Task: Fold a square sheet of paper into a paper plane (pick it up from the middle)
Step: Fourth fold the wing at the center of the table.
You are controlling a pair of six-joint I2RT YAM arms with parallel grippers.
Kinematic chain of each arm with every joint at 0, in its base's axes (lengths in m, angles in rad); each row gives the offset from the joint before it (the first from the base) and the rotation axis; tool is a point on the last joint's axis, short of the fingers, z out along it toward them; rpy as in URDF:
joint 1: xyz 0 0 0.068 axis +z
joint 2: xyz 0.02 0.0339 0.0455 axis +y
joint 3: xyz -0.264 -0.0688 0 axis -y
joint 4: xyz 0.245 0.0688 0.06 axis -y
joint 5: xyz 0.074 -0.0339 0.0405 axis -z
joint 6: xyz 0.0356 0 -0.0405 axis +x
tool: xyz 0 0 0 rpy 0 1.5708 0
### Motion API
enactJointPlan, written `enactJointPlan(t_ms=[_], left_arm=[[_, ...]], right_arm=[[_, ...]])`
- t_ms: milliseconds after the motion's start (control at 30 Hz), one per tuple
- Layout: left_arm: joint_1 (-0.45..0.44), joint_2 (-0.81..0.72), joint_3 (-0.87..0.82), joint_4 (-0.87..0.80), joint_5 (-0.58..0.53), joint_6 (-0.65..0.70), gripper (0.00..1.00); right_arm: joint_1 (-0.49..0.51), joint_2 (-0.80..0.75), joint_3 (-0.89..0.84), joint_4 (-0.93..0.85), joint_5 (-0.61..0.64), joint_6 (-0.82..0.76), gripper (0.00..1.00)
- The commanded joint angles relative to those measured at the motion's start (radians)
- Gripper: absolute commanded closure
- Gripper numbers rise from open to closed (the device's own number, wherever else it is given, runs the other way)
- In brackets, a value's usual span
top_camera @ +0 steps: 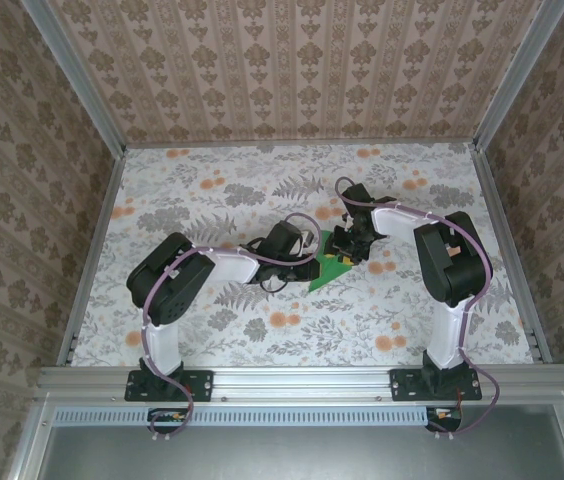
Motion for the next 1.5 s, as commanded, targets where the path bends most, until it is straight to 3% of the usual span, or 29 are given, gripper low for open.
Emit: enactJointPlan(t_ms=[0, 367, 600, 833, 933, 1200, 1467], left_arm=[[0.000, 0.037, 0.010, -0.134, -0.029, -0.021, 0.90], [-0.001, 0.045, 0.019, -0.229, -0.032, -0.008, 1.00], [-0.005, 0.051, 0.029, -0.254, -0.034, 0.007, 1.00], [-0.006, 0.056, 0.033, -0.265, -0.039, 0.004, 1.00], [-0.008, 0.059, 0.037, -0.270, -0.041, 0.004, 1.00], [-0.008, 0.060, 0.050, -0.291, -0.045, 0.007, 1.00], [-0.010, 0.057, 0.048, -0.313, -0.048, 0.011, 1.00]], right_arm=[[0.014, 0.192, -0.107, 0.000, 0.156, 0.000, 0.55], [-0.011, -0.097, 0.014, -0.031, -0.048, -0.081, 0.51], [-0.026, -0.228, -0.062, 0.086, -0.197, -0.124, 0.55], [-0.023, -0.175, -0.144, 0.203, -0.260, -0.089, 0.83], [-0.019, -0.146, -0.159, 0.240, -0.281, -0.088, 0.89], [-0.009, -0.078, -0.155, 0.267, -0.317, -0.100, 0.93], [-0.021, -0.037, -0.161, 0.263, -0.273, -0.132, 0.93]])
